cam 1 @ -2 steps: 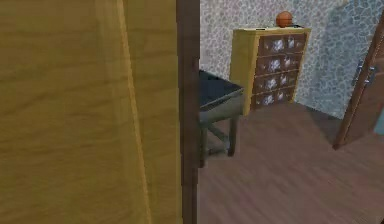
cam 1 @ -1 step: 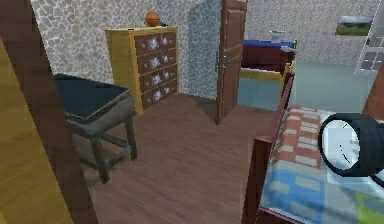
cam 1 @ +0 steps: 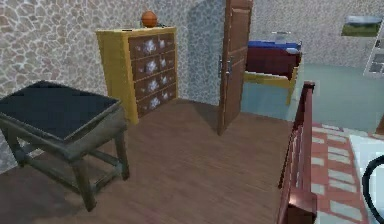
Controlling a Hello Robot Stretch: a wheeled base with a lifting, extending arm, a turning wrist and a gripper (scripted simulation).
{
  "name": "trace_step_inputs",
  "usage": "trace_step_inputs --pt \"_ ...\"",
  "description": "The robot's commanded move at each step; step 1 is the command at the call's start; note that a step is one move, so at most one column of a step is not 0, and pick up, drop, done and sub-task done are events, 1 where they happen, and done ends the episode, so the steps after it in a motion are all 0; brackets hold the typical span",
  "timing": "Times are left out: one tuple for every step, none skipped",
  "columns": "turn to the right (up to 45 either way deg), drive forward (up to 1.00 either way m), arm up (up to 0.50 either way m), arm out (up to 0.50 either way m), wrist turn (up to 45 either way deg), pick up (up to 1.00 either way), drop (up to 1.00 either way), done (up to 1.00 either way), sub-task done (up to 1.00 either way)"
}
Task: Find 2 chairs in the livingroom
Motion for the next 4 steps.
trace_step_inputs --pt "-12.0 0.00 0.00 0.00 0.0 0.00 0.00 0.00 0.00" --pt "0.0 0.45 0.00 0.00 0.0 0.00 0.00 0.00 0.00" --pt "39.0 0.00 0.00 0.00 0.0 0.00 0.00 0.00 0.00" --pt "0.0 1.00 0.00 0.00 0.0 0.00 0.00 0.00 0.00"
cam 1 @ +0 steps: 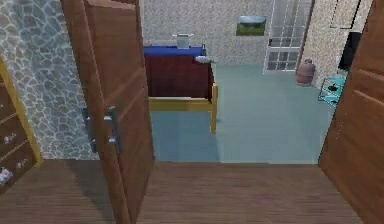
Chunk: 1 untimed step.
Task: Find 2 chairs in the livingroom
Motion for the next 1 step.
trace_step_inputs --pt "0.0 0.55 0.00 0.00 0.0 0.00 0.00 0.00 0.00"
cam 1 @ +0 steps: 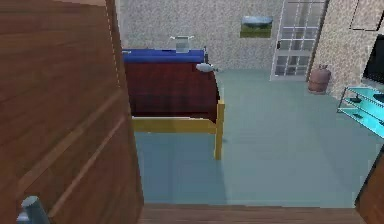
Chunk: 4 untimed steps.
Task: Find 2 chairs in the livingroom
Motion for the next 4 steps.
trace_step_inputs --pt "30.0 0.00 0.00 0.00 0.0 0.00 0.00 0.00 0.00" --pt "0.0 1.00 0.00 0.00 0.0 0.00 0.00 0.00 0.00" --pt "3.0 0.00 0.00 0.00 0.0 0.00 0.00 0.00 0.00" --pt "0.0 0.85 0.00 0.00 0.0 0.00 0.00 0.00 0.00"
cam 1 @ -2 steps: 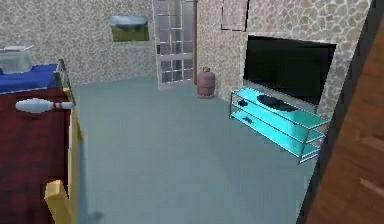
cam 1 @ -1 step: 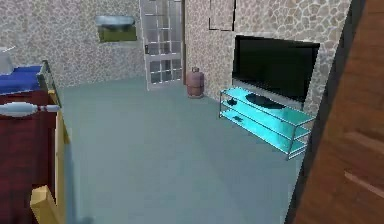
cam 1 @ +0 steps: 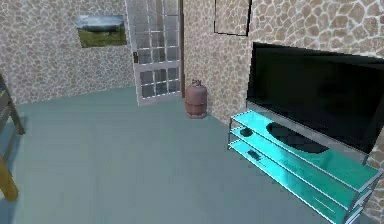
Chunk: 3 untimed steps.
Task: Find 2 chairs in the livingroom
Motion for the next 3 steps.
trace_step_inputs --pt "-21.0 0.00 0.00 0.00 0.0 0.00 0.00 0.00 0.00" --pt "0.0 1.00 0.00 0.00 0.0 0.00 0.00 0.00 0.00" --pt "-3.0 0.00 0.00 0.00 0.0 0.00 0.00 0.00 0.00"
